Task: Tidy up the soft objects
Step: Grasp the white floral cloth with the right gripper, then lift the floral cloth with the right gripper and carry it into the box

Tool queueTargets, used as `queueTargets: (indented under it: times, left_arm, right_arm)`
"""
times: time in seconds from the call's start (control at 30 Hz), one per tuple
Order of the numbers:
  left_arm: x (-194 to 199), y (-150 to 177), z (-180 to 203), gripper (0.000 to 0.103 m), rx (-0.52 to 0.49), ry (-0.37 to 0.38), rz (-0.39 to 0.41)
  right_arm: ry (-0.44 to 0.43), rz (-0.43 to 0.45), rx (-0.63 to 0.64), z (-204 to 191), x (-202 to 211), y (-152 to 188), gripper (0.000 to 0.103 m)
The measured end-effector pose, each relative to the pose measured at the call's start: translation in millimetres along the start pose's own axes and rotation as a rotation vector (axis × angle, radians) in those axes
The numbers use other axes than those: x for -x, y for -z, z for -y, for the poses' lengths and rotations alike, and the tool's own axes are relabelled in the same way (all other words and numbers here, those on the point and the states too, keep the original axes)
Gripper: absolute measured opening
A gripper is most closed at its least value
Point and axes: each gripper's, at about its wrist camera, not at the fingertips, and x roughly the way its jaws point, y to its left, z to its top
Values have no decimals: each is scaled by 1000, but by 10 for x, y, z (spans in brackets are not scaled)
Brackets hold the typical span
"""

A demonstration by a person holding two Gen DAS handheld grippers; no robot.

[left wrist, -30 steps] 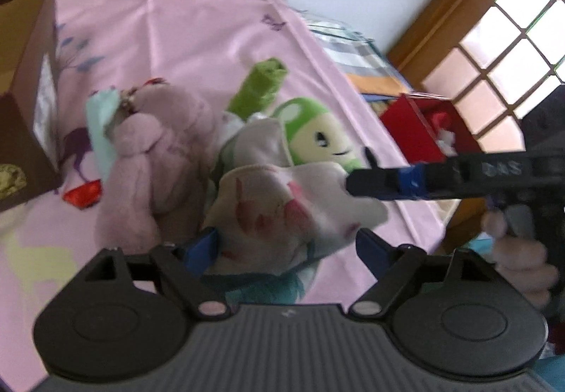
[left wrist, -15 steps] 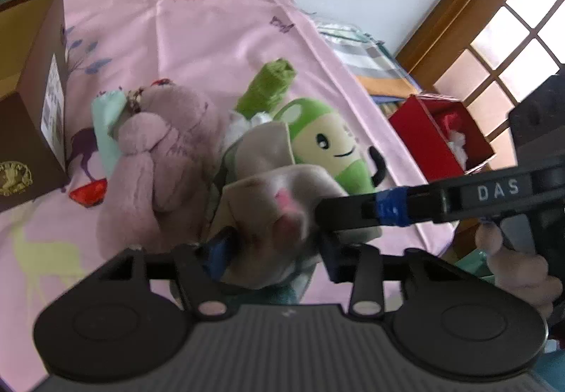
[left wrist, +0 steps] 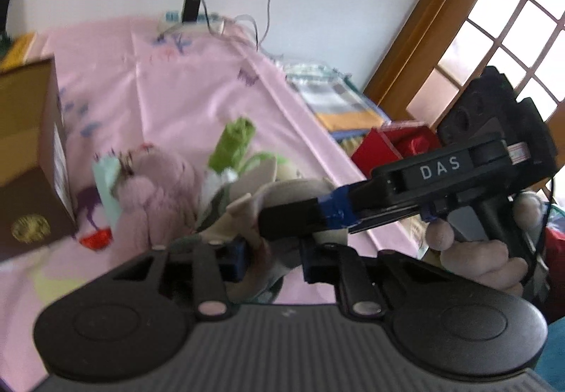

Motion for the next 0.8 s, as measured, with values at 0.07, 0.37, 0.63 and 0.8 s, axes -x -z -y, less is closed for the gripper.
queueTargets:
  times: [0.07, 0.37, 0.63, 0.8]
  left_arm:
    - [139, -66, 2, 14, -6, -4, 41]
    - [762, -372, -263, 14, -47, -134, 226]
    - [1452, -539, -1070, 14, -67, -279, 334]
    - [1617, -581, -1855, 14, -68, -350, 255]
  right_arm:
    - [-55, 4, -3, -79, 6, -56, 17]
    - [-187, 27, 155, -723, -322, -483, 18]
    - [-259, -7, 347, -1557, -1196, -903, 18]
    - [-250, -53, 402, -1864, -2020, -1051, 18]
